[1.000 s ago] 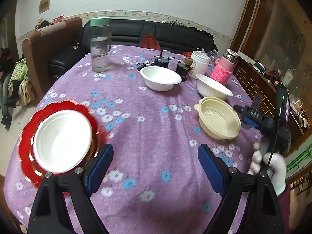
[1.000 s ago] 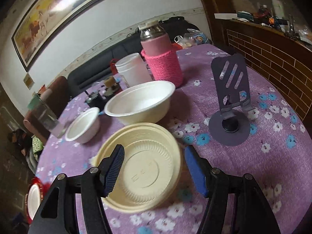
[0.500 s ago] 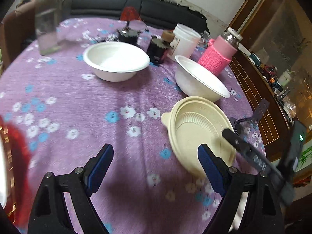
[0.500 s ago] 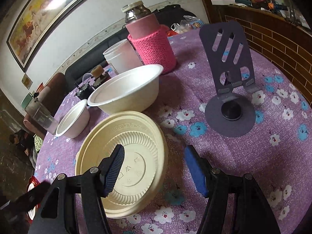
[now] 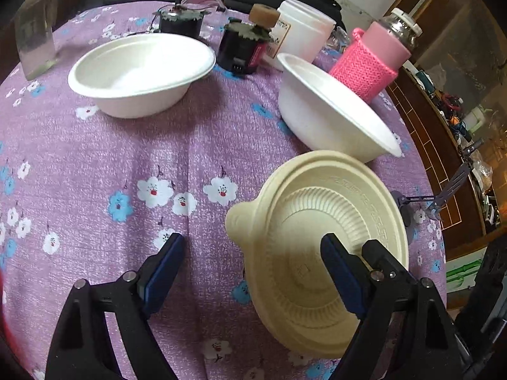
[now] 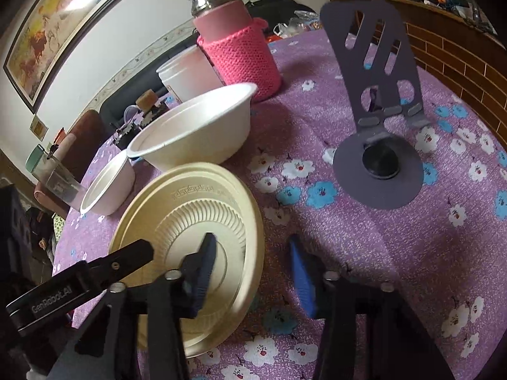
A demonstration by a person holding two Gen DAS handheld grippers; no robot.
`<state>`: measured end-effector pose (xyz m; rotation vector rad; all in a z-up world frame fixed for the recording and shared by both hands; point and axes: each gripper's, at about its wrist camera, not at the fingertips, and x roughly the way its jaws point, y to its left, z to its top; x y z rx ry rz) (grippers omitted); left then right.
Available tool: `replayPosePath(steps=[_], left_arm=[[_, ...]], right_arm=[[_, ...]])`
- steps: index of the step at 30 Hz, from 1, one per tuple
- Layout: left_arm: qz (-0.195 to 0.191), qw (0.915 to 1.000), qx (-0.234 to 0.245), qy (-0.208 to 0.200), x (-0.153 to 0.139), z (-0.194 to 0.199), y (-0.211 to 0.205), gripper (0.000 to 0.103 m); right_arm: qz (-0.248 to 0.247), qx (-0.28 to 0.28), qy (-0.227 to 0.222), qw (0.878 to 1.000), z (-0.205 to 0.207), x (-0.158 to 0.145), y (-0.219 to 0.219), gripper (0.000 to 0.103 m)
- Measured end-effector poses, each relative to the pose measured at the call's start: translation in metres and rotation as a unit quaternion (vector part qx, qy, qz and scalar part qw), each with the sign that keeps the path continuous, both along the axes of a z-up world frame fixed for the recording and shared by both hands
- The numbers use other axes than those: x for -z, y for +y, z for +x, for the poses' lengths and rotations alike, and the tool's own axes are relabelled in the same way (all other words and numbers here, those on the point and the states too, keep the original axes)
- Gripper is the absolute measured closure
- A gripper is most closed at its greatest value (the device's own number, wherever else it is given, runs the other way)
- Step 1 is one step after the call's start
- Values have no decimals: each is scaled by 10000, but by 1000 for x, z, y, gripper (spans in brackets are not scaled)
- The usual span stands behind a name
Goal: Organize plates and bowls
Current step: 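Grasp the cream bowl rim with the right tool and lift it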
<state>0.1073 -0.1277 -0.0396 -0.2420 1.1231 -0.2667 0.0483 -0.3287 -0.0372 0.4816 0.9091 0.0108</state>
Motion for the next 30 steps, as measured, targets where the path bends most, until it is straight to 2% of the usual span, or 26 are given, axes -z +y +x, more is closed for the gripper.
replayPosePath(steps=[1, 3, 5, 6, 10, 17, 21, 23, 30], left_arm=[[30, 10000, 13, -15, 0, -1, -1, 24], [82, 9999, 101, -55, -1, -2, -4, 42], [87, 9996, 275, 42, 1, -1, -8, 84], [101, 9994, 323, 84, 2, 0, -10, 91], [205, 9993, 292, -58, -1, -9, -9, 90], [169, 9991, 55, -385, -26, -39, 20, 89], [126, 9982, -198, -547, -43, -57, 45, 89], [59, 9974, -308, -647, -53, -73, 63, 89], [264, 9909, -825, -1029, -88, -123, 133, 88]], right_arm=[[19, -15, 13, 10000, 1, 1, 0, 70], [44, -31, 27, 10000, 2, 3, 2, 76], [100, -60, 36, 9999, 3, 4, 3, 84], [113, -63, 14, 9999, 3, 4, 3, 85], [119, -114, -95, 9998, 0, 1, 6, 88], [32, -459, -664, 9967, -20, -18, 22, 89], [300, -843, -842, 9924, -28, -24, 41, 89], [466, -994, -903, 9898, -33, -30, 52, 89], [453, -1660, -1098, 9790, -57, -62, 127, 88]])
